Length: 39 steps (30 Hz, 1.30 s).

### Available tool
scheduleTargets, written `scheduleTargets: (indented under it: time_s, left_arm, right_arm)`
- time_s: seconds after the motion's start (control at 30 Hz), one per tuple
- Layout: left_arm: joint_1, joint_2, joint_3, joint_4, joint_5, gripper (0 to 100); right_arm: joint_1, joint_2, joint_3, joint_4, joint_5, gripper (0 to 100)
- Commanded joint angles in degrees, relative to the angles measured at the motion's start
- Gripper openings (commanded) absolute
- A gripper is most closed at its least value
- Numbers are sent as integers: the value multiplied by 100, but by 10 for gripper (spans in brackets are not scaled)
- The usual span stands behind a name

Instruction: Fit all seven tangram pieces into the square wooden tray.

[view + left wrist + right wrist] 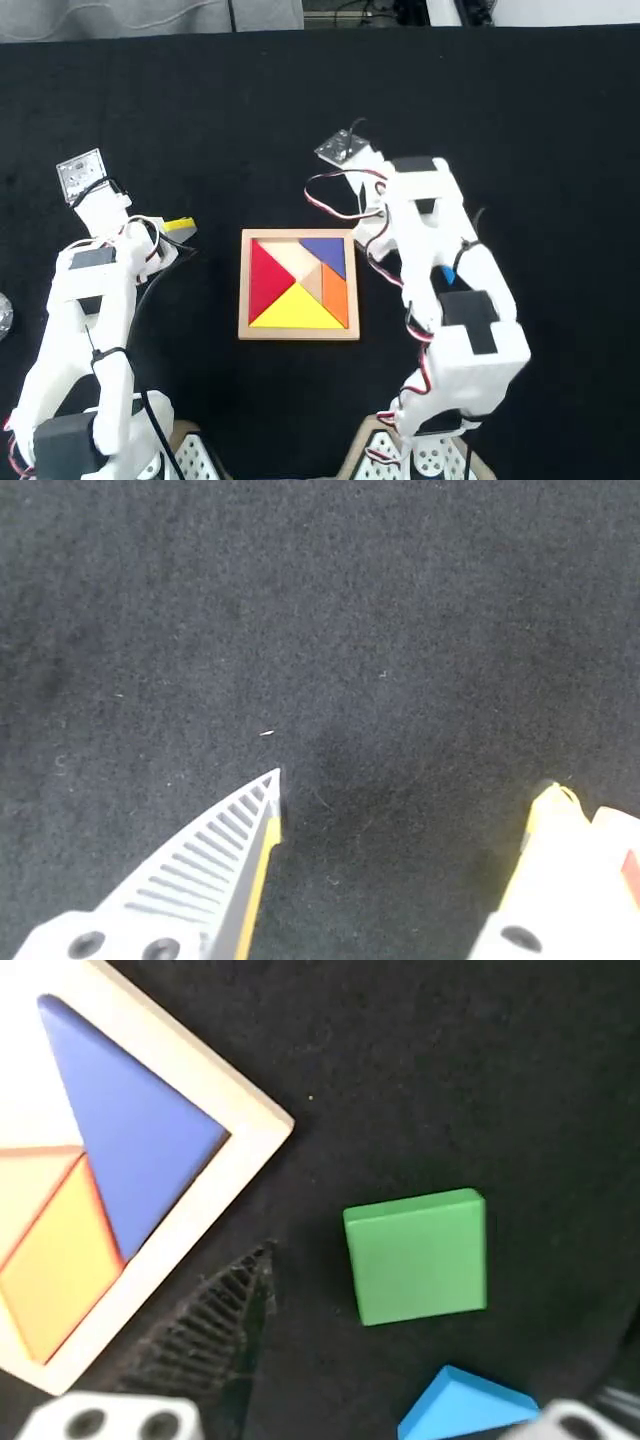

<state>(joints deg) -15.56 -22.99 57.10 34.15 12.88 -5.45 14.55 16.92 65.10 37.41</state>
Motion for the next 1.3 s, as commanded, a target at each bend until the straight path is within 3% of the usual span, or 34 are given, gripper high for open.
scheduleTargets:
  time_s: [0.0, 0.13, 0.4, 0.73, 0.93, 1.13, 1.27]
  left_arm:
    - [-75, -141, -40, -97, -9, 371]
    - [-75, -141, -40, -97, -9, 371]
    - [-75, -149, -40, -88, -9, 371]
    - [-75, -141, -40, -88, -9, 371]
    - [-75, -141, -40, -88, -9, 371]
    - [-75, -158, -40, -79, -9, 371]
    - [-75, -185, -40, -70, -9, 371]
  right_arm:
    - [255, 101, -286, -220, -35, 505]
    - [360, 374, -286, -299, 352, 475]
    - [369, 505, -541, -308, 598, 237]
    - [352, 505, -505, -651, 677, 206]
    - [369, 462, -505, -607, 633, 6]
    - [193, -119, -998, 308, 18, 31]
    - [-334, -760, -1103, 756, -642, 31]
